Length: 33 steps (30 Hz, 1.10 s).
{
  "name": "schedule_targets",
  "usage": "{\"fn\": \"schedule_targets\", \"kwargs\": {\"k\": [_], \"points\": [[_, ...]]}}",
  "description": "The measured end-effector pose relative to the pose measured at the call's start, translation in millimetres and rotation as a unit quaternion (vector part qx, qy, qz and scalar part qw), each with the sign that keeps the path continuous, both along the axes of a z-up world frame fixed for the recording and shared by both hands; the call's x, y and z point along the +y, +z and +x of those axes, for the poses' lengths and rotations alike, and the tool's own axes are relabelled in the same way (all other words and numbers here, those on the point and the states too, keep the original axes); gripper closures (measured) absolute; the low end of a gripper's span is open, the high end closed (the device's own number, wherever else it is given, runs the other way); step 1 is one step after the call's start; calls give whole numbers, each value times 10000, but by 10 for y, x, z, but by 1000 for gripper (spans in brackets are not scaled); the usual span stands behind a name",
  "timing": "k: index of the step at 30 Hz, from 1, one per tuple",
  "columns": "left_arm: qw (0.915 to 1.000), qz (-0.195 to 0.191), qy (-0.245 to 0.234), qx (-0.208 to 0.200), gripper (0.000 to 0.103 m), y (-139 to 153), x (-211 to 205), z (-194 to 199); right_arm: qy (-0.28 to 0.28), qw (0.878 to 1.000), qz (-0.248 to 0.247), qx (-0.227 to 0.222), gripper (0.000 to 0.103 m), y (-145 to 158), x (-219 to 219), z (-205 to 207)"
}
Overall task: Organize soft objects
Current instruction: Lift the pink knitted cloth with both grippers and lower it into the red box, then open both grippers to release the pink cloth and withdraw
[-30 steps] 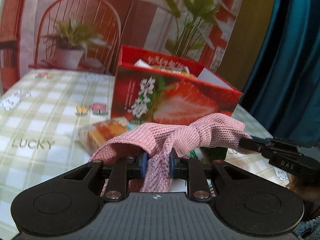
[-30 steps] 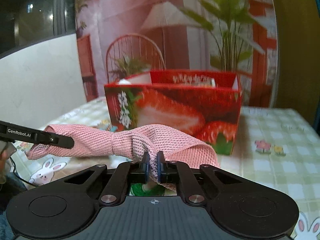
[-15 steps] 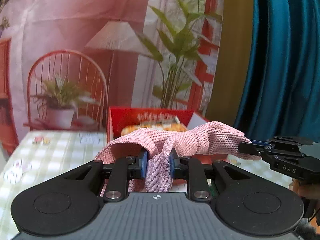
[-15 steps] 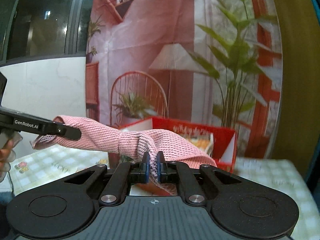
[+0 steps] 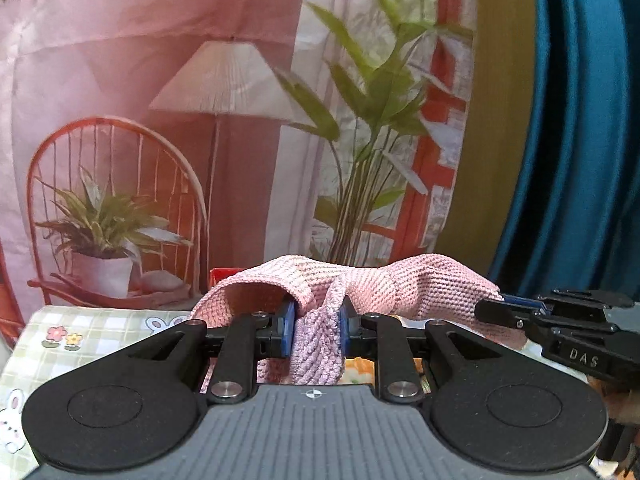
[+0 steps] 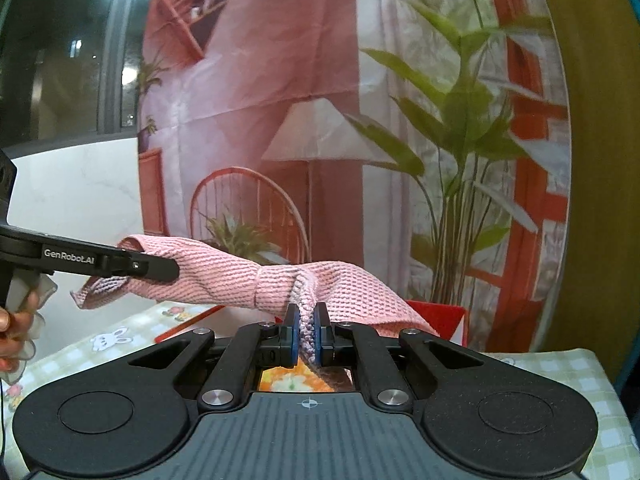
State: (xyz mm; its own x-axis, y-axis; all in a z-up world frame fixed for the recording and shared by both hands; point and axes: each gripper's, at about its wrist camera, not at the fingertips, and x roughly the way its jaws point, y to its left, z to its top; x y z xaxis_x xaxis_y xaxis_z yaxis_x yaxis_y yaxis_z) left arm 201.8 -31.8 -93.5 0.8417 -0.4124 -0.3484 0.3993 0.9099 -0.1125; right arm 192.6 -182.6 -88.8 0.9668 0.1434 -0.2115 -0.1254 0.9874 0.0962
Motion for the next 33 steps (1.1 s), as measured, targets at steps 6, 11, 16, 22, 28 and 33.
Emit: {"fn": "schedule_targets", "kwargs": {"k": [6, 11, 16, 22, 28, 33], "points": [[9993, 53, 30, 368, 80, -119, -194, 568, -47, 9990, 243, 380, 96, -42, -110, 572], [9982, 221, 45, 549, 80, -208, -307, 966, -132, 9971, -17, 749, 97, -106, -83, 1060], [9961, 373, 151, 791, 80, -322, -313, 1249, -265, 9929, -164, 1149, 97, -203, -128, 1407], [9926, 542, 159, 1080, 80, -508, -347, 1433, -484, 9853, -89, 1635, 97, -353, -264, 1625], [9923, 611, 79, 1077, 50, -508, -320, 1404, -588, 9804, -157, 1875, 90, -389, -257, 1670], [9945, 565, 28, 879, 9, -415, -301, 1226, -703, 9803, -343, 1813, 64, -335, -178, 1591]]}}
